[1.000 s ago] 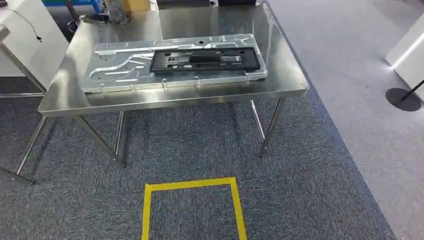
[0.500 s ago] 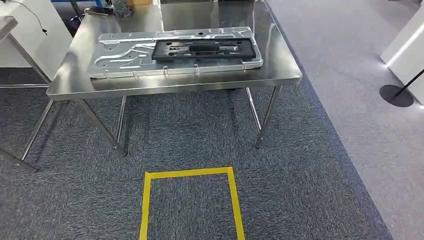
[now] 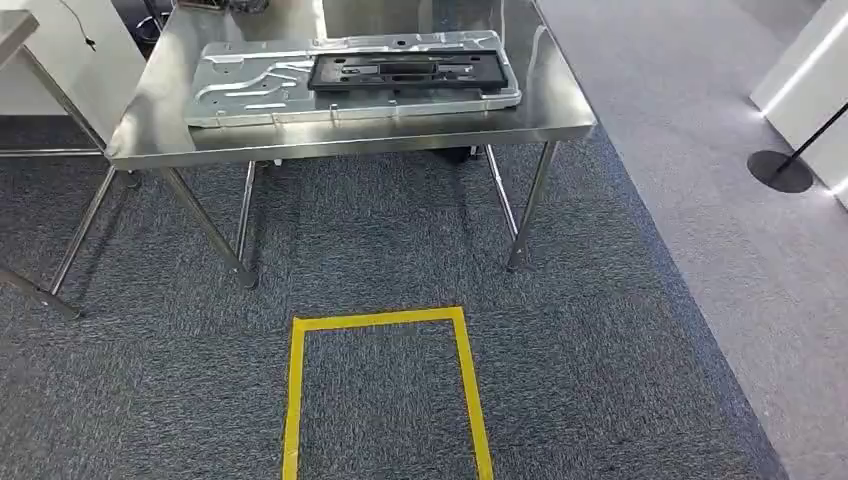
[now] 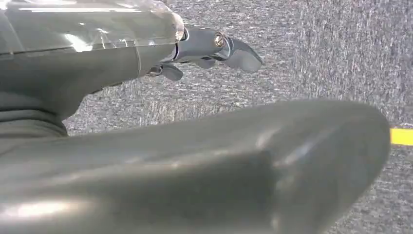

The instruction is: Take the parts from the cabinet and place them on the table.

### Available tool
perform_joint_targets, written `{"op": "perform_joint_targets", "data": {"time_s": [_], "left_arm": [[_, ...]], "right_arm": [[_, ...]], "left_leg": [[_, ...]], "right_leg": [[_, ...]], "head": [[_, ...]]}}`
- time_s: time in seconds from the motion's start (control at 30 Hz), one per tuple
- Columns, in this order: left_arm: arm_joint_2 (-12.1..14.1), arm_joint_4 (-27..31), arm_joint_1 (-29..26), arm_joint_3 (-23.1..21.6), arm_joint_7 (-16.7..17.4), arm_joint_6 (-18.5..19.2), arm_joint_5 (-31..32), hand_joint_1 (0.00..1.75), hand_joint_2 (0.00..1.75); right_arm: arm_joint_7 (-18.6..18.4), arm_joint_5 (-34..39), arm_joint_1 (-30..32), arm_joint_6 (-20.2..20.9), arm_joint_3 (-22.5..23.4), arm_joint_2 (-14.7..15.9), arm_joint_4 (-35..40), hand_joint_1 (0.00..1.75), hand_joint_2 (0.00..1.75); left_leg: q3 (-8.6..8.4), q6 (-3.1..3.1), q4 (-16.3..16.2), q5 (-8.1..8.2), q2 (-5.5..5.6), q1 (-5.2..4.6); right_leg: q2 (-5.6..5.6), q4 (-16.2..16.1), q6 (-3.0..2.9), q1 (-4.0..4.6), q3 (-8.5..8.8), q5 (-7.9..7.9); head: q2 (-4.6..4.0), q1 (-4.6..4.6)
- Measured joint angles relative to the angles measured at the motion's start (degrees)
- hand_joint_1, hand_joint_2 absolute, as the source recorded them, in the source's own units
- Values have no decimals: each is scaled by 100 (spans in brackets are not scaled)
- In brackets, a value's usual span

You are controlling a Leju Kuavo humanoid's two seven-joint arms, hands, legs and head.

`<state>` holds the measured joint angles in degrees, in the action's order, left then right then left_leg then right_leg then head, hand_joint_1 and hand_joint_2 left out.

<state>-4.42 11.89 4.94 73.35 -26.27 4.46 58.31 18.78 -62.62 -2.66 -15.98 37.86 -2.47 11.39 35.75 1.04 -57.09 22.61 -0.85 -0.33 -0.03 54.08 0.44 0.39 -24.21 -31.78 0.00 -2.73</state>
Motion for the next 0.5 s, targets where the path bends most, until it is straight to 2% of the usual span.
{"op": "perform_joint_targets", "data": {"time_s": [0.03, 0.07, 0.1, 0.13, 0.17, 0.2, 0.23, 0.27, 0.3, 0.33, 0.37, 0.4, 0.43, 0.5], "left_arm": [[0, 0, -2, 11, 0, -2, -7, 0, 0], [2, 0, -4, 20, 2, -22, -26, 0, 0], [-15, 0, -15, 24, 6, -39, -39, 0, 0], [-20, 0, -20, 26, 18, -66, -39, 0, 0], [-22, 0, -22, 31, 33, -98, -42, 0, 0], [-22, 0, -22, 33, 55, -116, -44, 0, 0], [-22, 0, -25, 37, 85, -138, -42, 0, 0], [-22, 0, -29, 37, 103, -138, -37, 0, 0], [-22, 0, -30, 37, 109, -138, -26, 0, 0], [-20, 0, -28, 37, 109, -138, -4, 0, 0], [-17, 0, -24, 37, 109, -136, 7, 0, 0], [-17, 0, -17, 37, 109, -133, 20, 0, 0], [-13, 0, -14, 37, 109, -125, 31, 0, 0], [-7, 0, -25, 37, 114, -118, 55, 0, 0]], "right_arm": [[11, 24, 2, 38, 2, 0, 0, 0, 0], [22, 46, 8, 99, 7, -13, -2, 0, 0], [37, 81, 16, 145, 15, -9, -2, 0, 0], [50, 140, 18, 210, 26, -7, -2, 0, 0], [59, 199, 17, 275, 57, -9, -2, 0, 0], [61, 261, 17, 337, 81, -9, -2, 0, 0], [53, 365, 20, 439, 133, -9, -2, 0, 0], [22, 451, 20, 536, 188, -9, -2, 0, 0], [-31, 542, 20, 636, 264, -15, -4, 0, 0], [-66, 593, 20, 706, 328, -15, -7, 0, 0], [-116, 634, 16, 754, 387, -22, -7, 0, 175], [-160, 656, 14, 789, 440, -22, -4, 0, 175], [-193, 671, 5, 802, 488, -26, -4, 0, 175], [-236, 726, 2, 855, 575, -33, -4, 0, 175]], "left_leg": [[0, -35, 9, -35, -1, -2], [46, -66, -28, 13, 17, 0], [85, -111, -173, 214, 44, -1], [209, -139, -540, 542, 43, 27], [354, -169, -984, 812, 44, 48], [490, -198, -1418, 1010, 43, 65], [571, -230, -1767, 1076, 43, 84], [514, -252, -1773, 1001, 42, 107], [329, -267, -1536, 844, 42, 124], [26, -274, -1070, 632, 41, 144], [-308, -278, -519, 446, 40, 160], [-508, -263, -138, 526, 51, 167], [-580, -234, -71, 534, 78, 114], [-533, -158, -39, 553, 74, 110]], "right_leg": [[-2, -13, -51, -8, -24, 44], [-37, -59, -103, -76, -30, 112], [-33, -62, -135, -69, -59, 152], [-51, -52, -172, -67, -101, 185], [-50, -44, -180, -60, -141, 213], [-51, -34, -178, -58, -183, 243], [-50, -11, -166, -61, -234, 267], [-49, 13, -154, -68, -273, 276], [-48, 46, -143, -77, -305, 282], [-46, 85, -131, -88, -330, 276], [-43, 131, -102, -96, -354, 259], [-43, 170, -69, -94, -393, 241], [-42, 201, -34, -73, -438, 235], [-33, 221, 35, -72, -466, 275]], "head": [[0, 0], [0, 0], [0, -2], [-2, -2], [-2, 0], [0, -2], [0, -2], [0, 0], [0, -2], [0, -2], [0, -2], [0, -2], [0, -2], [0, -2]]}}
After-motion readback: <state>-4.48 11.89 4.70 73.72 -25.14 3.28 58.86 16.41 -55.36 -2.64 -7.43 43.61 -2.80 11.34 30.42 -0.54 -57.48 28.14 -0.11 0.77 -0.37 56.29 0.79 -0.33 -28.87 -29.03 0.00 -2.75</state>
